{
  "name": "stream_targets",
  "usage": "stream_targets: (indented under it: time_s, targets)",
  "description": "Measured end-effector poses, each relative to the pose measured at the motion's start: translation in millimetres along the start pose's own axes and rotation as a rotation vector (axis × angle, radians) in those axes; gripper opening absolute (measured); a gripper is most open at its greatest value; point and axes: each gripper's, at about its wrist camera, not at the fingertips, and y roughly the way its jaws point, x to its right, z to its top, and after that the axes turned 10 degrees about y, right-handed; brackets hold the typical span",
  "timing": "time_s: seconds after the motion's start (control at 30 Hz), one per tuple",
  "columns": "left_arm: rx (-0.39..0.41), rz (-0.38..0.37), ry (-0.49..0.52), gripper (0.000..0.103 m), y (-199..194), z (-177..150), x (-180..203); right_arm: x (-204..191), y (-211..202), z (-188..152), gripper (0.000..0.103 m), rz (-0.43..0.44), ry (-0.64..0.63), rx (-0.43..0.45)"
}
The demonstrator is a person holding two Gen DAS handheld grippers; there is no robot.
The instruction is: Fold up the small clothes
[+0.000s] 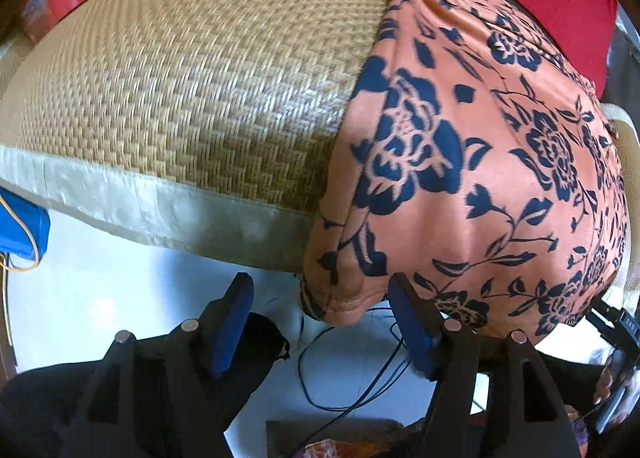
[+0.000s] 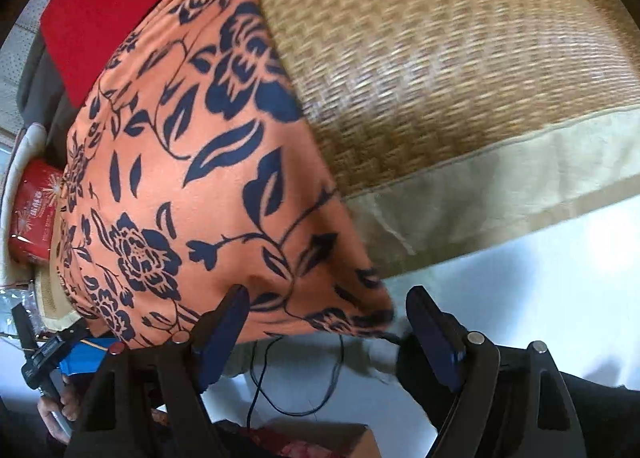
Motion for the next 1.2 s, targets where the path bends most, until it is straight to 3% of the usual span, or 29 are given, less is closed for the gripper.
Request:
stream_targets:
  time_s: [0.07, 0.1, 0.13, 0.23, 0.4, 0.47, 0.57, 0.6, 0.7, 0.77, 0.8, 0.83, 0.9, 0.97, 1.0, 1.03, 1.07, 1.1, 1.2]
  targets:
    - [0.01, -0.016, -0.013, 0.063, 5, -5, -4, -1, 7, -3, 0.053, 0.03, -0.007, -0.001]
    - [0.011, -0.041, -0.017, 0.034, 7, -6, -5, -3, 10, -5, 0.028, 0.011, -0.025, -0.014]
    - [0.002, -0.067, -0.016, 0.013, 9, -7, -6, -4, 12, -8, 0.015, -0.016, -0.045, -0.017]
    - [0.025, -0.092, -0.012, 0.009, 10, -12, -17, -7, 4, -17, 0.008, -0.011, -0.059, -0.014]
    - [0.047, -0.126, -0.019, 0.009, 2, -21, -32, -11, -27, -28, 0.008, 0.112, -0.063, 0.008]
    - [0.028, -0.129, -0.021, 0.011, 6, -19, -39, -7, -30, -26, 0.008, 0.123, -0.056, -0.002]
    - [-0.001, -0.107, 0.004, 0.038, 18, -18, -37, 6, -23, -20, 0.012, 0.109, -0.028, -0.038]
    - [-0.003, -0.086, 0.02, 0.054, 20, -18, -36, 10, -18, -18, 0.012, 0.092, -0.001, -0.055]
    - [0.033, -0.071, 0.03, 0.056, 19, -18, -38, 20, -6, -12, 0.015, 0.039, 0.043, -0.093]
    - [0.051, -0.087, 0.025, 0.047, 18, -18, -39, 26, -2, -8, 0.024, 0.006, 0.058, -0.085]
    - [0.054, -0.091, 0.022, 0.02, 20, -18, -41, 28, -1, -4, 0.033, 0.003, 0.063, -0.078]
    - [0.047, -0.093, 0.021, 0.008, 20, -13, -38, 27, 1, -1, 0.049, 0.0, 0.064, -0.071]
    - [0.051, -0.107, 0.019, 0.007, 19, -6, -39, 28, 5, 6, 0.083, -0.014, 0.051, -0.059]
    - [0.065, -0.113, 0.029, 0.006, 17, -8, -33, 23, 8, 12, 0.083, -0.014, 0.024, -0.01]
    - [0.074, -0.12, 0.034, 0.006, 16, -9, -28, 20, 7, 13, 0.079, -0.002, -0.004, 0.013]
    - [0.084, -0.131, 0.041, 0.006, 14, -9, -28, 17, 7, 15, 0.064, 0.004, -0.026, 0.014]
    - [0.092, -0.14, 0.046, 0.006, 10, -8, -28, 16, 7, 15, 0.045, 0.015, -0.031, 0.01]
    - [0.099, -0.156, 0.053, 0.006, 7, -9, -28, 17, 8, 16, 0.008, 0.033, -0.025, -0.007]
    - [0.117, -0.205, 0.056, 0.005, -6, -4, -27, 12, 0, 1, 0.006, 0.043, -0.05, -0.022]
